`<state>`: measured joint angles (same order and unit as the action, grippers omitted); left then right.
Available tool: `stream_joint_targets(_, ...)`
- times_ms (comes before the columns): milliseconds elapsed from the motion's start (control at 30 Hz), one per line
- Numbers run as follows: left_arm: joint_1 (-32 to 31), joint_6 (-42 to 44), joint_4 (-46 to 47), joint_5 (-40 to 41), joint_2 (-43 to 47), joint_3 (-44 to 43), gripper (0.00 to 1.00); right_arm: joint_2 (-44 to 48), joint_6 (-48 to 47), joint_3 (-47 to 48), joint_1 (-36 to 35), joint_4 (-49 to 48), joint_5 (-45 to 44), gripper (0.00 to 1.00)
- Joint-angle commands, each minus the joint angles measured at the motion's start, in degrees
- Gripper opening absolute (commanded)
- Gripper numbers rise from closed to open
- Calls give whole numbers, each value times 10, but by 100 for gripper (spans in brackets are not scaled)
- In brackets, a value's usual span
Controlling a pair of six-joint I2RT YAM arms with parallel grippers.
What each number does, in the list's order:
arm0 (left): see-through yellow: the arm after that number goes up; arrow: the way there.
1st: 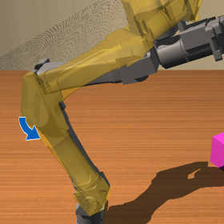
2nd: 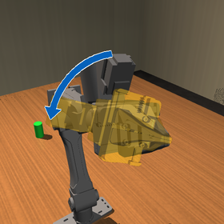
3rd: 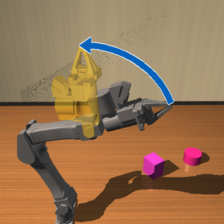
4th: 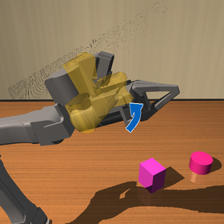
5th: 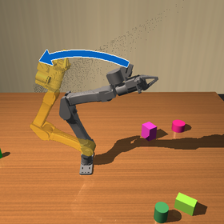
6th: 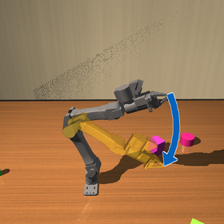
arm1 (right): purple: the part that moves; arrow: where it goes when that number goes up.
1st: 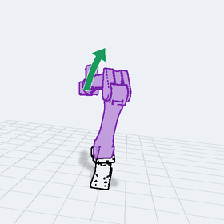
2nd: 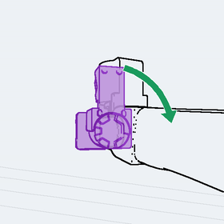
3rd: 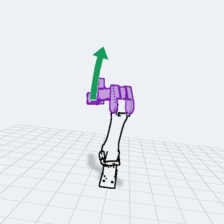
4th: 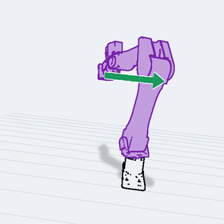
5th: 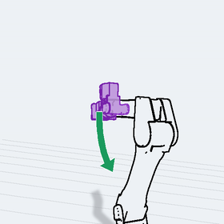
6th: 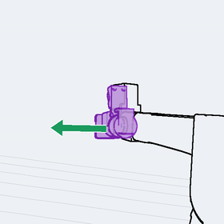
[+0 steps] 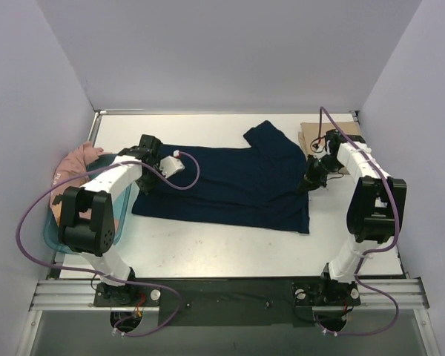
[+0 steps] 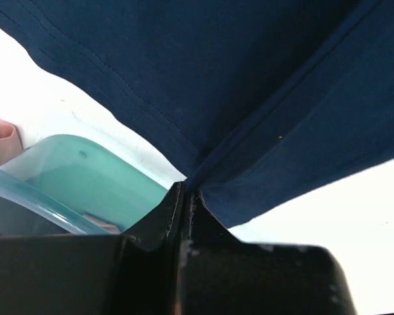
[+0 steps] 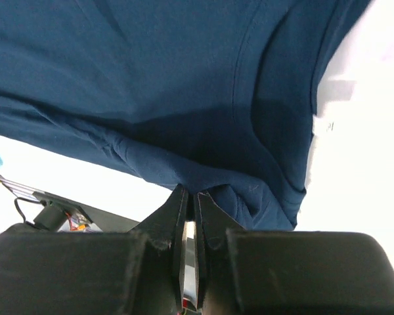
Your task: Fold and stack the t-shirts
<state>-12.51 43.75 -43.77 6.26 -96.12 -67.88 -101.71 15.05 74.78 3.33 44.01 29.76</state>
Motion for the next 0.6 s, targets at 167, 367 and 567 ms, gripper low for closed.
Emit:
stream_joint_targets(167,8,-22,53,29,-35,-54,0,-58,-11,71,-2,7,-23,0)
stream_joint_targets(367,10,-19,82,57,-49,-45,0,-74,-8,89,-4,7,-33,0)
stream_joint_targets(567,11,-55,86,90,-63,-78,49,-84,6,108,-12,25,-93,46)
